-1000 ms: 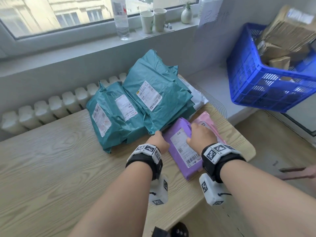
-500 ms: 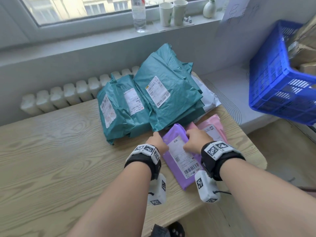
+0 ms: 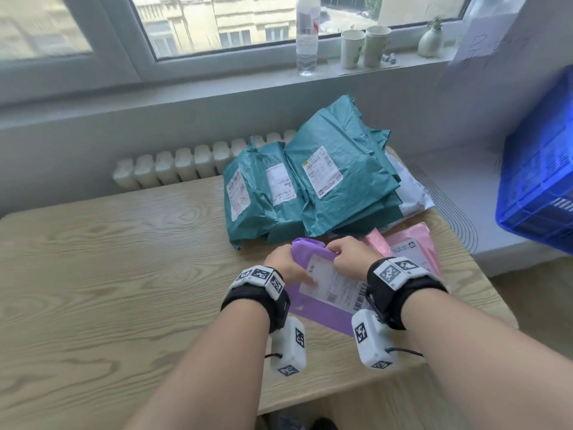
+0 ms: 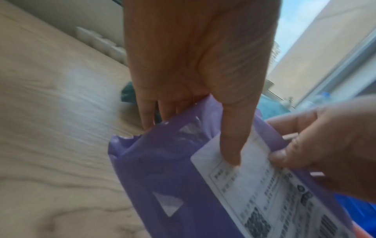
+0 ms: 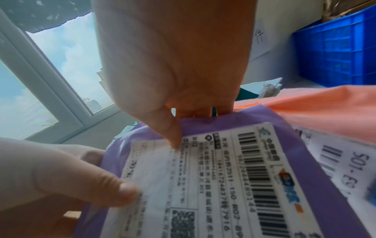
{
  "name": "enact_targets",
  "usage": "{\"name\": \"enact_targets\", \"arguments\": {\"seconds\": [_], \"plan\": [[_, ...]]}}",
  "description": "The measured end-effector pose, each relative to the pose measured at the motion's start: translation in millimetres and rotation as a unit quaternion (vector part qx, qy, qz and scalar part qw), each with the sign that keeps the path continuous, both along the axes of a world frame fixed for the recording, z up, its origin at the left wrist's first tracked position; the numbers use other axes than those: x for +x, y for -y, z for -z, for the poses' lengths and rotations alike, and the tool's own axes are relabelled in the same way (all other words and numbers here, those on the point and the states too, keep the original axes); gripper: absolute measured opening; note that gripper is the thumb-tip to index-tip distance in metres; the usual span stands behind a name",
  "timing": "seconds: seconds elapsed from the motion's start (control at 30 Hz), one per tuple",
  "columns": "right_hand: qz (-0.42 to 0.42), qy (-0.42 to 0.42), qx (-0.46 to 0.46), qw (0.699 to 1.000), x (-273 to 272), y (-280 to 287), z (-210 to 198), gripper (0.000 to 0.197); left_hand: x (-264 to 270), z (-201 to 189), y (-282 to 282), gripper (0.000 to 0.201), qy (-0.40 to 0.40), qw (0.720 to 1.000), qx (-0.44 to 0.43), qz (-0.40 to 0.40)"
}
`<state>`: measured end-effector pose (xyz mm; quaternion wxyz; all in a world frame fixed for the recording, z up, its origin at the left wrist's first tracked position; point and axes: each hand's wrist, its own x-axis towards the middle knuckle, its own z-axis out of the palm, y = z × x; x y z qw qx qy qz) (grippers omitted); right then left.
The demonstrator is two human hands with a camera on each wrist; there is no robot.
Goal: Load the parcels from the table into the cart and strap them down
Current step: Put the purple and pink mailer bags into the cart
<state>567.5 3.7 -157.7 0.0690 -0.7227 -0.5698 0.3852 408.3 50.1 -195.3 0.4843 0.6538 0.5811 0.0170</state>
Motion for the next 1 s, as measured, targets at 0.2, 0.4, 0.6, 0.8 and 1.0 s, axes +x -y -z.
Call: {"name": "enact_targets", "arguments": {"seconds": [0.2,0.4,0.6,0.8,1.0], "plan": [[-0.034,0.006,0.014,0.999,-35,-1,-9,0.028,-40,-14,17,0.027,0.057,0.988,0.068,-0.126],[-0.060,0.030,0.074,0.995,-78,-19,-40,0.014,-93,-48,15,0.022,0.068,0.969,0.108,-0.210],[-0.018,0.041,0.104,0.994,-129,-26,-42,0.039,-166,-59,22,0.022,0.086,0.940,0.132,-0.304],[0.023,0.002,0.040,0.999,-201,-26,-40,0.060,-246,-56,37,0.022,0.100,0.905,0.150,-0.386],[0.023,-0.077,-0.009,0.997,-297,-24,-32,0.036,-335,-57,54,0.025,0.107,0.885,0.149,-0.427]]}}
